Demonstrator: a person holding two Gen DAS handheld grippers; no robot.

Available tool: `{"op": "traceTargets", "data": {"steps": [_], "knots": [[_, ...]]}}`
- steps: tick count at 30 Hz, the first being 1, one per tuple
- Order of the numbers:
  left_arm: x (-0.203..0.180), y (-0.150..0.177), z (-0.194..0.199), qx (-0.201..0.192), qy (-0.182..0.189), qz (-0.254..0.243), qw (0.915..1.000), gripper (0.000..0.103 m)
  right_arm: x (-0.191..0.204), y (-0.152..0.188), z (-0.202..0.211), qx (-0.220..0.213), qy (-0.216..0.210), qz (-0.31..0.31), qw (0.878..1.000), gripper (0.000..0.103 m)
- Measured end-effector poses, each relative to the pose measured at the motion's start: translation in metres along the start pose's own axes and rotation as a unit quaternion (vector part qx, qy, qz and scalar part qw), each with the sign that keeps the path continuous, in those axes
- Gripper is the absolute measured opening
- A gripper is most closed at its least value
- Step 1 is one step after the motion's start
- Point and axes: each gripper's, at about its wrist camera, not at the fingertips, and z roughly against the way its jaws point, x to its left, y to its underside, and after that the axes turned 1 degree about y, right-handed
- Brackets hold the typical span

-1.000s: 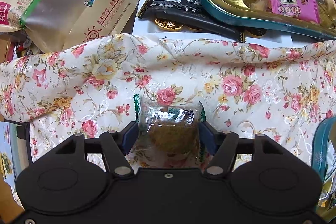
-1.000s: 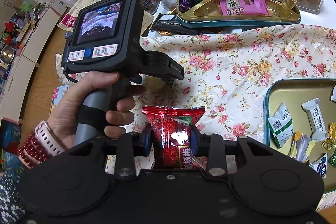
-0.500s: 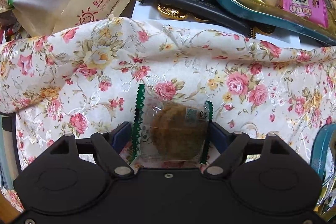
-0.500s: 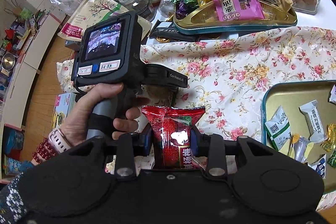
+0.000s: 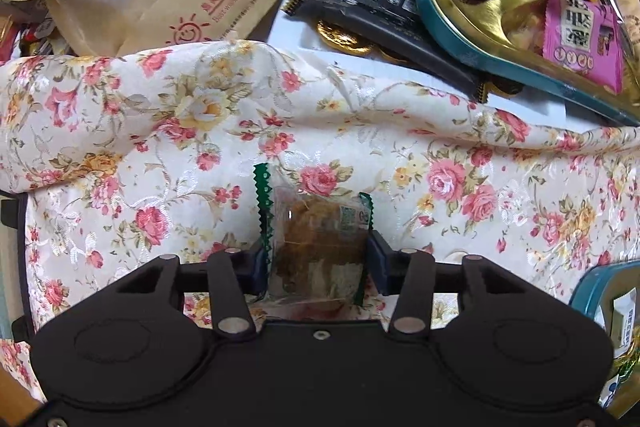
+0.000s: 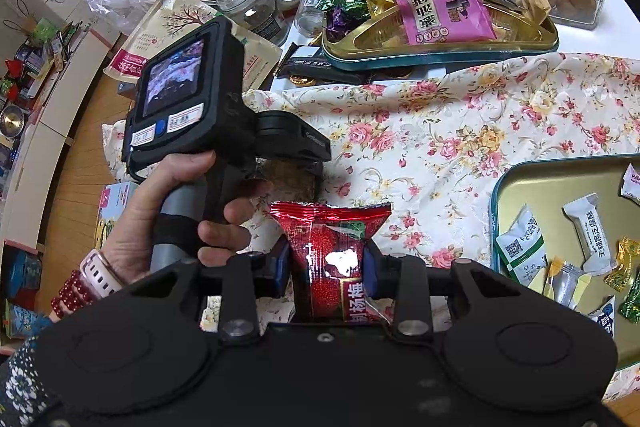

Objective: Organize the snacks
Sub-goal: 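Lift the cookie with the left tool while the right tool holds the red packet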

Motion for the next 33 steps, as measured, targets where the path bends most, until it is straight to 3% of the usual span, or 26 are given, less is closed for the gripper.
{"op": "traceTargets", "data": {"steps": [2, 7, 12, 18, 26, 33], "knots": [[0.006, -0.002, 0.005, -0.003, 0.003, 0.007, 1.0, 0.05, 0.0, -0.001, 0.001, -0.002, 0.0, -0.001, 1.0, 0.037], [0.021, -0.006, 0.025, -0.007, 0.019, 0.024, 0.9995, 0.028, 0.0, -0.002, 0.003, -0.006, 0.002, -0.002, 1.0, 0.037], [0.027, -0.006, 0.033, -0.019, 0.014, 0.012, 0.9997, 0.028, 0.001, -0.002, 0.002, -0.006, 0.004, -0.005, 1.0, 0.037], [0.008, 0.001, 0.022, -0.013, -0.011, -0.009, 0.9998, 0.029, 0.004, 0.0, 0.0, -0.003, 0.004, -0.002, 1.0, 0.037], [0.002, -0.003, 0.005, 0.002, -0.021, 0.0, 0.9998, 0.029, 0.004, -0.001, -0.008, 0.007, 0.008, -0.003, 1.0, 0.037], [0.005, -0.006, 0.016, -0.02, -0.04, 0.013, 0.9989, 0.029, 0.003, -0.003, -0.007, 0.002, 0.005, -0.005, 1.0, 0.037]]}}
